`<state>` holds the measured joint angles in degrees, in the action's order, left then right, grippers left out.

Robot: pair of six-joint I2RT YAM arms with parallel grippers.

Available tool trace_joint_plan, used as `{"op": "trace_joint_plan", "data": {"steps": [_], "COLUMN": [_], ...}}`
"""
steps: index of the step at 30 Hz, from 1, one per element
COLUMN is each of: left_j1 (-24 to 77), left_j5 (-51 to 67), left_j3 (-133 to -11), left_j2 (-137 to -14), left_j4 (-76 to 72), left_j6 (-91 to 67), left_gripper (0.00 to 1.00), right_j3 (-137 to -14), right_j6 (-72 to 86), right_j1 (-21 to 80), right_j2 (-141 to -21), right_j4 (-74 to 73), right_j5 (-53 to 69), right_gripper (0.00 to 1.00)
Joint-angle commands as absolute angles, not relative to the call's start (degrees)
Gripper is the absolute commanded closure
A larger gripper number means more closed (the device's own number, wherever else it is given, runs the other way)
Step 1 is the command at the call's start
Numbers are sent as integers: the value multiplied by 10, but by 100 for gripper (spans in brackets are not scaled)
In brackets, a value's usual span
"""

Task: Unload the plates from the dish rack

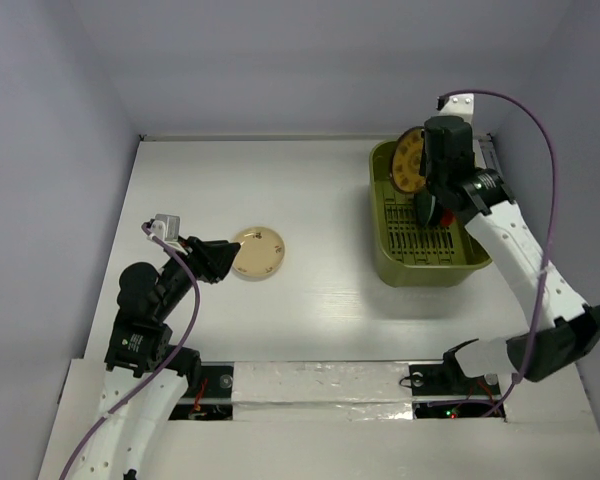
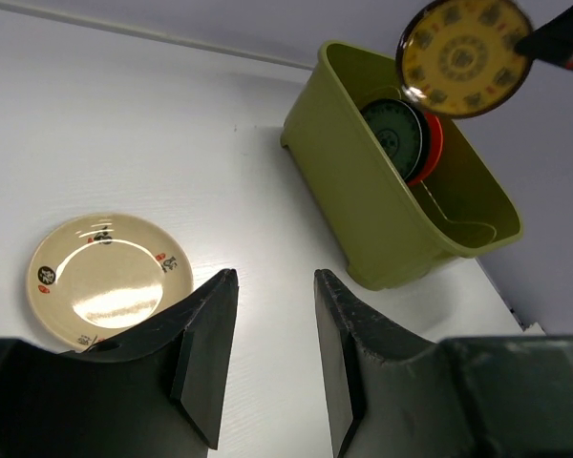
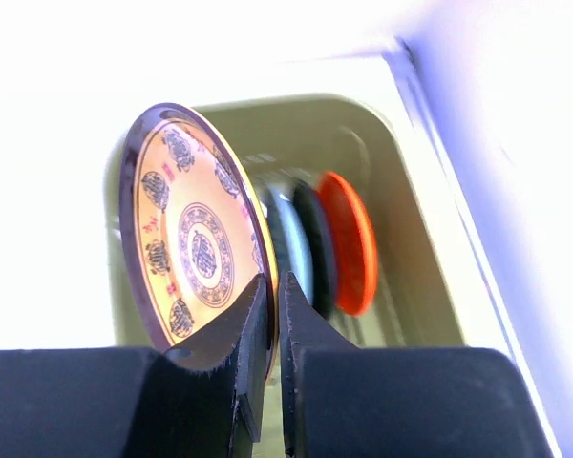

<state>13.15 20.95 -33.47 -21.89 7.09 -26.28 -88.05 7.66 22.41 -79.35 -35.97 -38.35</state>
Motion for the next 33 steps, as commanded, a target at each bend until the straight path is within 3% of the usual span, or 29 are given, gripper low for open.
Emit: {"op": "trace_joint_plan", "data": {"steps": [1, 9, 17, 24, 33], "left_j1": [134, 134, 134, 134, 134], "left_j5": [216, 208, 208, 209, 215], "left_j3": [-343, -345, -345, -344, -341], "left_j2": [-216, -217, -221, -220, -221], "left_j4": [45, 48, 48, 47, 44], "left_j6": [-264, -263, -264, -264, -265], "left_gripper": [65, 65, 65, 65, 65], "right_j3": [-925, -895, -889, -892, -805], "right_j6": [83, 168, 289, 383, 423], "right_j1": [274, 416, 489, 500, 500], "right_j2": [-765, -837, -1022, -1117, -1121], "right_j4": [-332, -198, -42, 10, 52], "right_j5": [-376, -194, -72, -48, -82], "right_gripper": [100, 100, 100, 100, 100]}}
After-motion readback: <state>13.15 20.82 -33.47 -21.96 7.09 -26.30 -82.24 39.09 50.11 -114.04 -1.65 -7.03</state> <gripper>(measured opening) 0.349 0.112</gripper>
